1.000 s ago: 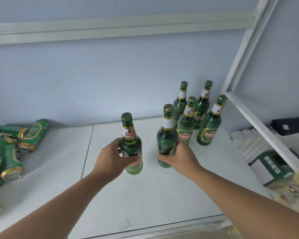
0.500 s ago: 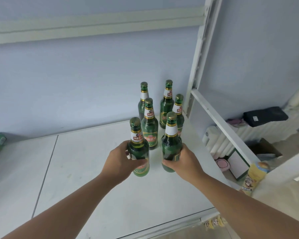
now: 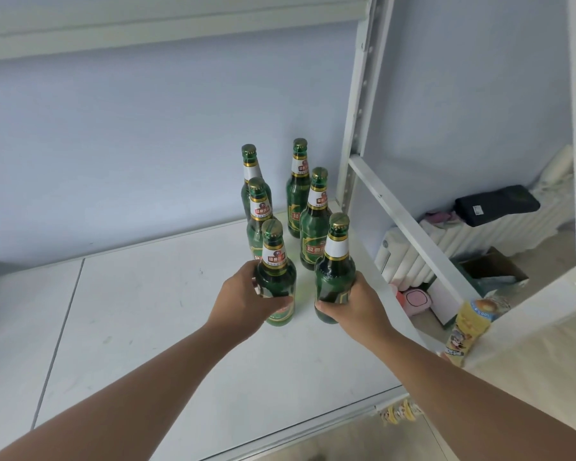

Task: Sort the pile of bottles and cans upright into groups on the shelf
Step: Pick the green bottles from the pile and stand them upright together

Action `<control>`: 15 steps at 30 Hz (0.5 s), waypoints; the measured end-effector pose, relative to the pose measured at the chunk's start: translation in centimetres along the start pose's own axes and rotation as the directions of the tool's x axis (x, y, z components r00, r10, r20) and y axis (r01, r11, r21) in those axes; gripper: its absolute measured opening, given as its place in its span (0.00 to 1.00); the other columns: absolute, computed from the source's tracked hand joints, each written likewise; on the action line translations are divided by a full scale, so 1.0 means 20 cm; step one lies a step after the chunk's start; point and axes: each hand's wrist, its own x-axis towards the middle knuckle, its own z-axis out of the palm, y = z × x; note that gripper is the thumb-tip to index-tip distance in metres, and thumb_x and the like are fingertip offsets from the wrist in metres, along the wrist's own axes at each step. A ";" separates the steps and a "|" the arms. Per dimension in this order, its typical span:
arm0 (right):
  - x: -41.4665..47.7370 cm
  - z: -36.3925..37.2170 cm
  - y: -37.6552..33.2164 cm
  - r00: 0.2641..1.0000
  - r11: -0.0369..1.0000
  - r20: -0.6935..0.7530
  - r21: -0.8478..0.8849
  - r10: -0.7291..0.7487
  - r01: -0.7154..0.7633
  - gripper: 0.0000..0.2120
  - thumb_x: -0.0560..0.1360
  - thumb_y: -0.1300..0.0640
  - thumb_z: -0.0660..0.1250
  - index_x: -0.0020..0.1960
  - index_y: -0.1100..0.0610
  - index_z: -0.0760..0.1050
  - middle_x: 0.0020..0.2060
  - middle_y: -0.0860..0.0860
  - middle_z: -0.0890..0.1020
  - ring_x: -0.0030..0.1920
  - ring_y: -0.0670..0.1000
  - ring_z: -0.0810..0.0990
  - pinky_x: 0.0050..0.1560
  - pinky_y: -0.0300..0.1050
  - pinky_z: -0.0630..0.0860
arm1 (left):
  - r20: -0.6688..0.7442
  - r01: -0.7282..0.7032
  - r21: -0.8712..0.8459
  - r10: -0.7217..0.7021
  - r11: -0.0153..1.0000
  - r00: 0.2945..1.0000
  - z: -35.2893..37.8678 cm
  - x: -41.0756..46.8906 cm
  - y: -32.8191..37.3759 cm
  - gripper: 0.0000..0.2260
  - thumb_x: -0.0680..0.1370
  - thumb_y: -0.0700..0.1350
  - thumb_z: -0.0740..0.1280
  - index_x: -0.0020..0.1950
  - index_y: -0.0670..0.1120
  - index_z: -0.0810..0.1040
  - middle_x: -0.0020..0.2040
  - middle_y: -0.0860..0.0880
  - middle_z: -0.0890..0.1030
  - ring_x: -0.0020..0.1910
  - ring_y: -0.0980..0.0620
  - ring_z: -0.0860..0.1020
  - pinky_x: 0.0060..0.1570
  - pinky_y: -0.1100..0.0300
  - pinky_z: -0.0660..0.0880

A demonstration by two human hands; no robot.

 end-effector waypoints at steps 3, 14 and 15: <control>0.02 0.00 0.01 1.000 1.000 -0.008 0.011 0.006 -0.006 0.28 0.64 0.50 0.80 0.58 0.53 0.71 0.48 0.45 0.81 0.49 0.50 0.81 0.49 0.47 0.79 | 0.005 -0.004 -0.007 0.004 1.000 1.000 0.03 0.00 0.00 0.31 0.66 0.50 0.81 0.66 0.54 0.75 0.54 0.60 0.81 0.51 0.62 0.78 0.45 0.67 0.72; 0.07 0.00 0.06 1.000 0.997 -0.002 0.075 -0.006 0.006 0.30 0.64 0.51 0.81 0.61 0.53 0.71 0.51 0.46 0.82 0.52 0.50 0.80 0.52 0.45 0.77 | 0.047 -0.011 0.011 0.010 1.000 0.999 0.07 0.01 -0.06 0.32 0.66 0.56 0.80 0.66 0.56 0.70 0.56 0.62 0.80 0.55 0.62 0.78 0.57 0.56 0.79; 0.08 0.00 0.07 1.000 0.997 0.002 0.072 -0.013 0.013 0.31 0.64 0.51 0.81 0.61 0.53 0.71 0.51 0.46 0.82 0.52 0.50 0.81 0.52 0.45 0.77 | 0.056 -0.017 0.015 0.016 1.000 0.998 0.07 0.01 -0.07 0.32 0.66 0.56 0.80 0.67 0.56 0.70 0.57 0.61 0.80 0.56 0.61 0.78 0.58 0.55 0.79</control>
